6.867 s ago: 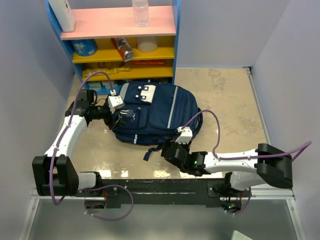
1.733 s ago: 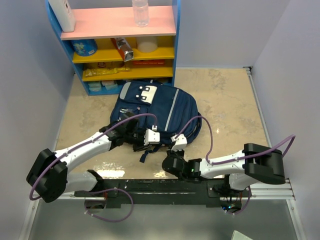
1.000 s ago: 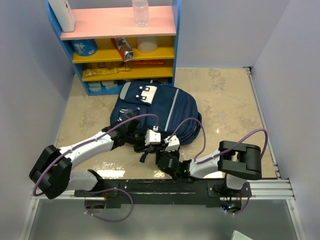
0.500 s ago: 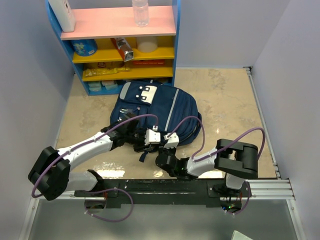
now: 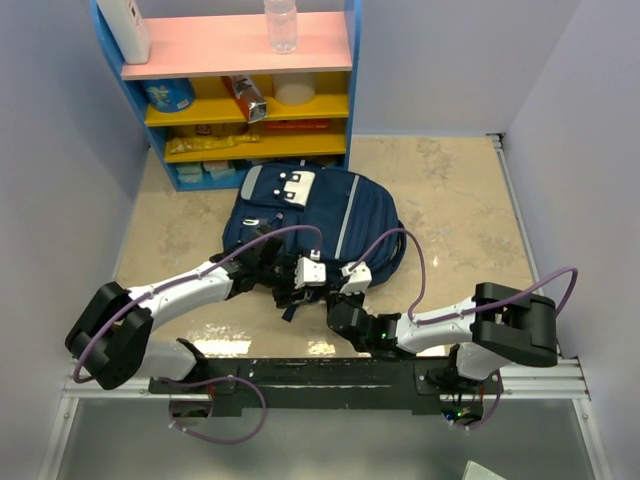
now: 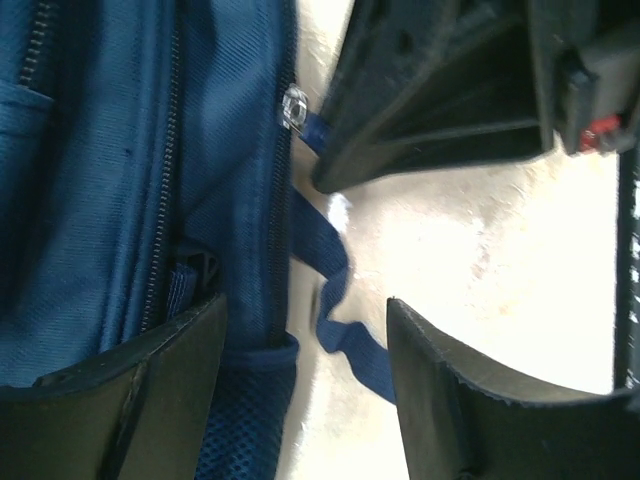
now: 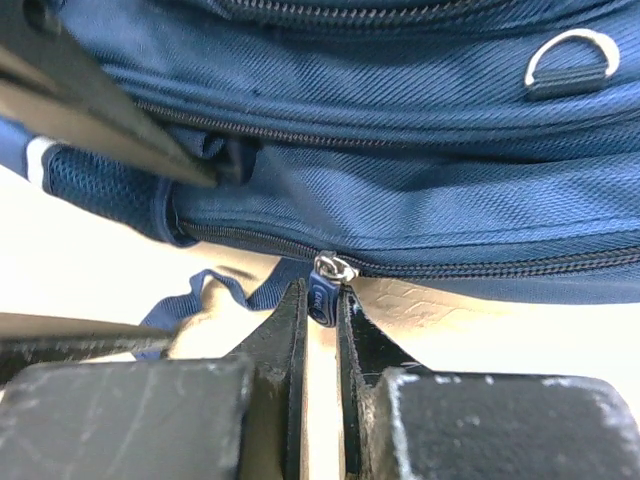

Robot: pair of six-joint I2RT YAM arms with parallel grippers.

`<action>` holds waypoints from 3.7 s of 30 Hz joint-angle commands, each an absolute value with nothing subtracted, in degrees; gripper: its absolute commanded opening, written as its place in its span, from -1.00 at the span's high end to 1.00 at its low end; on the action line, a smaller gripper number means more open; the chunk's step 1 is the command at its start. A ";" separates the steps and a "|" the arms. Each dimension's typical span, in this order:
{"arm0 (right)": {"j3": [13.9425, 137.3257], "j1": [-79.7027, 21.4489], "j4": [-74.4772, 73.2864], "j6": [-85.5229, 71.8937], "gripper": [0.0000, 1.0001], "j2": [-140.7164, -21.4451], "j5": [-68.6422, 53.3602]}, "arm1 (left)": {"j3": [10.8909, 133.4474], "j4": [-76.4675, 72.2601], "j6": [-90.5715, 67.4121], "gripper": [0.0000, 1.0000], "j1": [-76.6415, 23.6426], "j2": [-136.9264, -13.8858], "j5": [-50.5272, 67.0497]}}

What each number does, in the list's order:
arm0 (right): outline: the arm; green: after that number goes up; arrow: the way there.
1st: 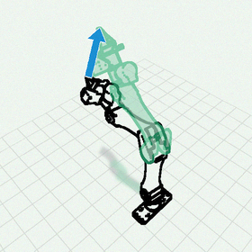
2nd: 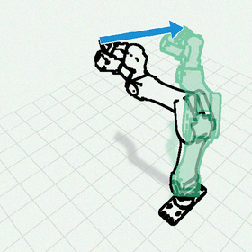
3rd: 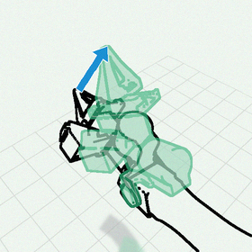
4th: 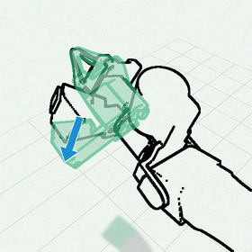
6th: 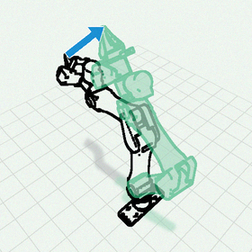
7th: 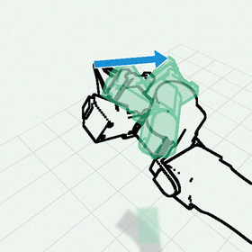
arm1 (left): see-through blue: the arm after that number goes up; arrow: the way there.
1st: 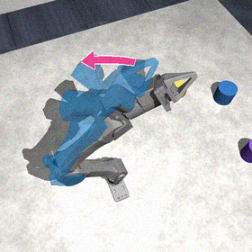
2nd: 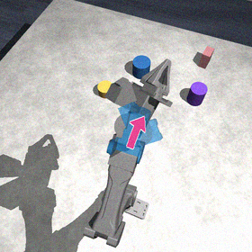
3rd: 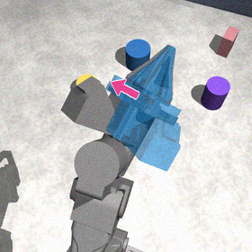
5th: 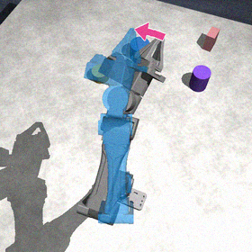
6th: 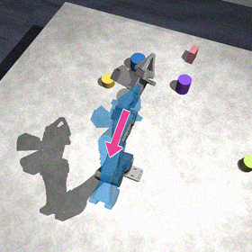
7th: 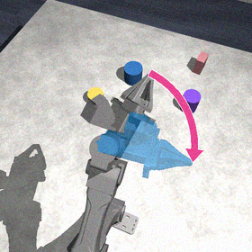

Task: Pack the student bag
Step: Zip the student bag at the center of the board.

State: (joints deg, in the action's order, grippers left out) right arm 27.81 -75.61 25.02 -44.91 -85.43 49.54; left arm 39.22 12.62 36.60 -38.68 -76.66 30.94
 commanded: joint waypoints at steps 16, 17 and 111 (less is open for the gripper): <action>28.31 -77.78 19.88 -44.91 1.00 -73.66 43.24 | 35.59 1.40 42.19 1.00 -39.20 -78.84 20.04; 28.13 -77.78 18.99 -45.09 1.00 -72.96 44.37 | 35.60 2.19 42.27 1.00 -39.11 -78.49 19.87; 36.38 -73.83 -1.85 -44.56 -0.17 -74.61 39.90 | 36.91 23.64 53.88 1.00 -3.69 -67.41 31.11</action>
